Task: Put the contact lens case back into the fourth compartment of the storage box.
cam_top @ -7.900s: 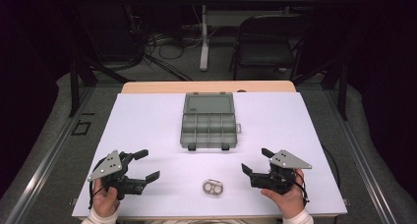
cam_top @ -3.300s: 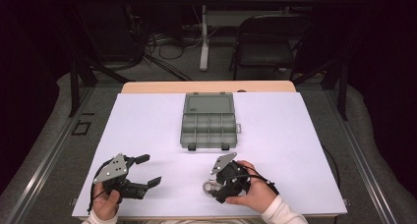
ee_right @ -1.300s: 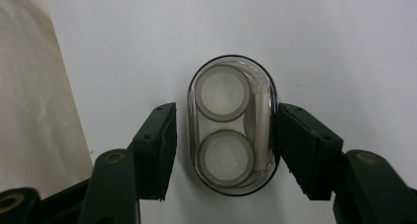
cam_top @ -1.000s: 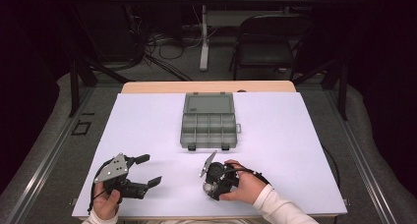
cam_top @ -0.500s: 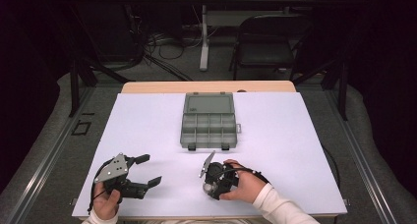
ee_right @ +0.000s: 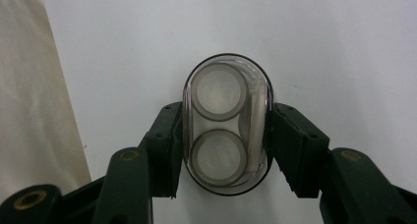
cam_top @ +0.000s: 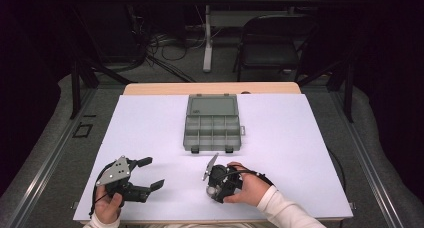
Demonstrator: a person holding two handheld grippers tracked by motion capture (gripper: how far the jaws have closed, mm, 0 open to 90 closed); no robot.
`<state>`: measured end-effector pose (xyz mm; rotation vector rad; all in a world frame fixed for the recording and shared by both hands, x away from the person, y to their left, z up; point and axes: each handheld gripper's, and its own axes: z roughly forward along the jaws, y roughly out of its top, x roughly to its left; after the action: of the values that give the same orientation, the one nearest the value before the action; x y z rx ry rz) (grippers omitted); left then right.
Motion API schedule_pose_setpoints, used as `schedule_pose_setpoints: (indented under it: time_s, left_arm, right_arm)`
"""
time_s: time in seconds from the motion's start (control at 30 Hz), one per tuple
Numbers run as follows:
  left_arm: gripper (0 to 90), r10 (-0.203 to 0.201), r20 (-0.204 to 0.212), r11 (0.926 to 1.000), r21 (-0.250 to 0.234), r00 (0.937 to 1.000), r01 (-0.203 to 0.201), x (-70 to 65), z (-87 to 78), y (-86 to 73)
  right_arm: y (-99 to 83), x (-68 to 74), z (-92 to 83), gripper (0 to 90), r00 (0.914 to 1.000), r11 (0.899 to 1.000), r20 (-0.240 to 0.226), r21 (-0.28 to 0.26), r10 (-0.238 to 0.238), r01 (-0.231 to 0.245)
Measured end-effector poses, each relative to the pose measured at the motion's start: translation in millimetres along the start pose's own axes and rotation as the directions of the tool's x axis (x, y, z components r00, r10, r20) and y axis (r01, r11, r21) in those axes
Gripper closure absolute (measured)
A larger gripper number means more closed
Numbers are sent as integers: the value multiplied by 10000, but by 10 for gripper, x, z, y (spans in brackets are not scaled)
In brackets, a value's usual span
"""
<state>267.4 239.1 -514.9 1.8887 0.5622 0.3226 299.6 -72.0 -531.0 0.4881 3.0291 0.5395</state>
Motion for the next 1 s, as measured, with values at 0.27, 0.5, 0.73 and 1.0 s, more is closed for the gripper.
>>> schedule_pose_setpoints:
  time_s: [0.27,0.5,0.73,1.0]
  left_arm:
    - [160,-5,-7,10000,2,10000,5,0,0,0]
    - [160,-12,-33,10000,34,10000,12,-1,0,1]
    - [160,-9,-34,10000,37,10000,9,-1,0,0]
    - [160,1,-40,10000,52,10000,-1,1,1,1]
  right_arm:
    - [3,-5,-13,487,10000,10000,-4,-18,48,-48]
    - [8,-27,-49,487,9999,9999,1,-134,109,-109]
    - [14,-57,-98,487,9996,9991,6,-304,284,-284]
    - [10,-89,-157,487,9966,9937,108,-787,814,-803]
